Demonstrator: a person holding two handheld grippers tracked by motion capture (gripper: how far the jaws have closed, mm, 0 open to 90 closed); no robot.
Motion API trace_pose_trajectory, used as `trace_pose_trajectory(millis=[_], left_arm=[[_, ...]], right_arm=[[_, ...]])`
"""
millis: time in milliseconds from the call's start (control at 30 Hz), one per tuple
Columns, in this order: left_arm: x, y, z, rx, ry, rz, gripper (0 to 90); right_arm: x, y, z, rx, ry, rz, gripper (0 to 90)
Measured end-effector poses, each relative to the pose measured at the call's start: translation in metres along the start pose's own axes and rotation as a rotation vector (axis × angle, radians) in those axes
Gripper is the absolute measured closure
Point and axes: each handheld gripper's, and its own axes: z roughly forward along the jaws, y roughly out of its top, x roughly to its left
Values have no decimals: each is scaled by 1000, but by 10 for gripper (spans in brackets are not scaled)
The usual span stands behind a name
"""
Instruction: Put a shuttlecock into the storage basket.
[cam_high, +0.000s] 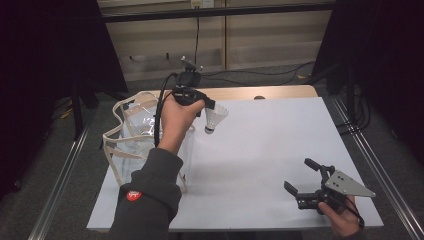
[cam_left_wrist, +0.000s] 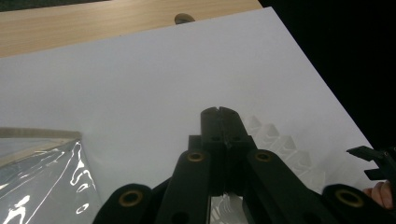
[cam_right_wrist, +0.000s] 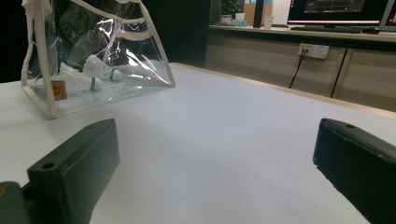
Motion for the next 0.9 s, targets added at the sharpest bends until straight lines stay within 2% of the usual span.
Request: trace_pose_trajectory(millis=[500, 900], left_arm=[[2, 5, -13, -14, -3, -7, 900], [2, 9, -22, -9, 12, 1, 900]], right_arm=[[-1, 0, -1, -3, 0, -3, 3], [0, 0, -1, -1, 1, -1, 3]])
